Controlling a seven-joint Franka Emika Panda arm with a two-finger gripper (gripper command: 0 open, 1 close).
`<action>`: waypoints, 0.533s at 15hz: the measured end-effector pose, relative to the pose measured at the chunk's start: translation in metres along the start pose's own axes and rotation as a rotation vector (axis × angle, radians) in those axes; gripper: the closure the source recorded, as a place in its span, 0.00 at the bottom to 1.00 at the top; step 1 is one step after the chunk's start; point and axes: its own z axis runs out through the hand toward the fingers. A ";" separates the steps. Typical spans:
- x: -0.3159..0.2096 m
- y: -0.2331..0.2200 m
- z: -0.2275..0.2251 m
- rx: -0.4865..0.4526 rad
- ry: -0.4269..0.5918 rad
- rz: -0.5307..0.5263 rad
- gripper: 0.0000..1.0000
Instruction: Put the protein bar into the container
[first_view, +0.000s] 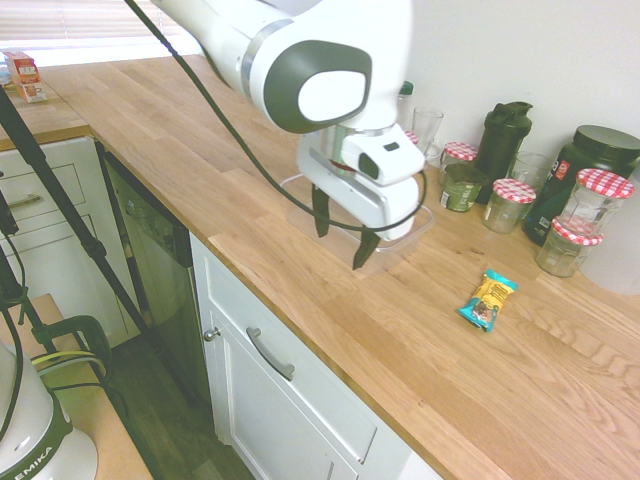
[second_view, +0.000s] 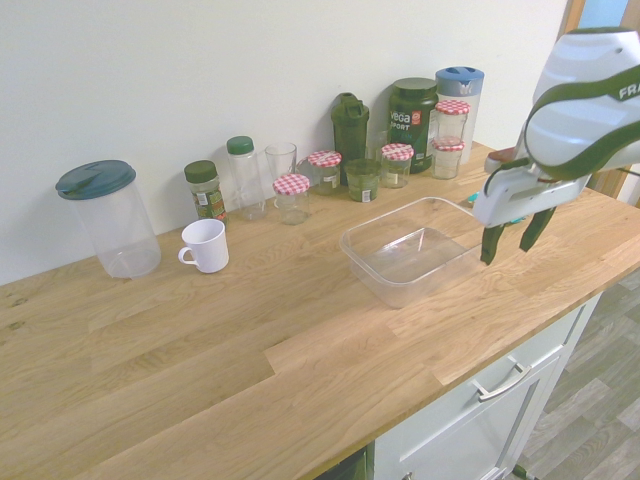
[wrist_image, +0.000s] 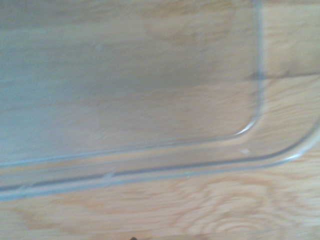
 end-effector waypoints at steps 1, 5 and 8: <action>0.019 0.010 -0.010 0.007 0.003 0.013 0.00; 0.089 0.016 -0.019 0.001 0.024 0.037 0.00; 0.133 0.007 -0.014 -0.013 0.044 0.034 0.00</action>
